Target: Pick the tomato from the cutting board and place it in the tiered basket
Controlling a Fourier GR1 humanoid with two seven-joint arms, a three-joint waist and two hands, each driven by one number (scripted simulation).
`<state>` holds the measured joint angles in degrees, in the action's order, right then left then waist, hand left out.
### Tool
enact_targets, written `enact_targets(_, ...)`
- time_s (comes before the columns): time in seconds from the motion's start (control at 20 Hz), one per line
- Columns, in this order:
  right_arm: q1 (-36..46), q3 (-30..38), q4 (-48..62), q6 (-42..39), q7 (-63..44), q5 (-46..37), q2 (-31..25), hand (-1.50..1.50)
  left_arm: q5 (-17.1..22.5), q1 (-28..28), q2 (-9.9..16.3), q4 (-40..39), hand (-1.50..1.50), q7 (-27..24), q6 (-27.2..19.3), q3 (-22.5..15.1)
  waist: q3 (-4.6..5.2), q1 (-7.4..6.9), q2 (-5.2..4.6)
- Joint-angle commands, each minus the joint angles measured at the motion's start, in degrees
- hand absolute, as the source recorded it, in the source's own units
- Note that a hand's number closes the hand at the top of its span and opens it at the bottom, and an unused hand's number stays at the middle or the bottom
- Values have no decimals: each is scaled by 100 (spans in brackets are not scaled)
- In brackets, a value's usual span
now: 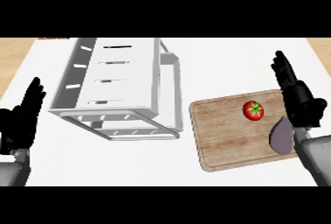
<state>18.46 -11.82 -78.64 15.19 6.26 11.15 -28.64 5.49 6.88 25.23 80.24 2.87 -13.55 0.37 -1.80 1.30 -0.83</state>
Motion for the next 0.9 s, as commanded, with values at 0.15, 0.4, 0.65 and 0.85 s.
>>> enact_targets(0.15, 0, -296, -809, -328, 643, 141, 588, 150, 257, -140, -358, 571, 0, 291, 388, -394, 175, -143, 116)
enact_targets(0.4, -561, 438, 418, 1924, -118, -558, 890, -150, 796, -170, -497, 500, 0, 358, 845, -387, 185, -16, 64)
enact_targets(0.65, -718, 160, -278, 2318, 55, -1272, 905, -150, 913, -432, -388, 684, 0, 515, 1209, -303, 183, -117, 99)
enact_targets(0.85, -448, -276, -444, 2372, -1177, -2280, 196, -150, 922, -88, -398, 426, 0, 498, 1228, -190, 197, -76, 103)
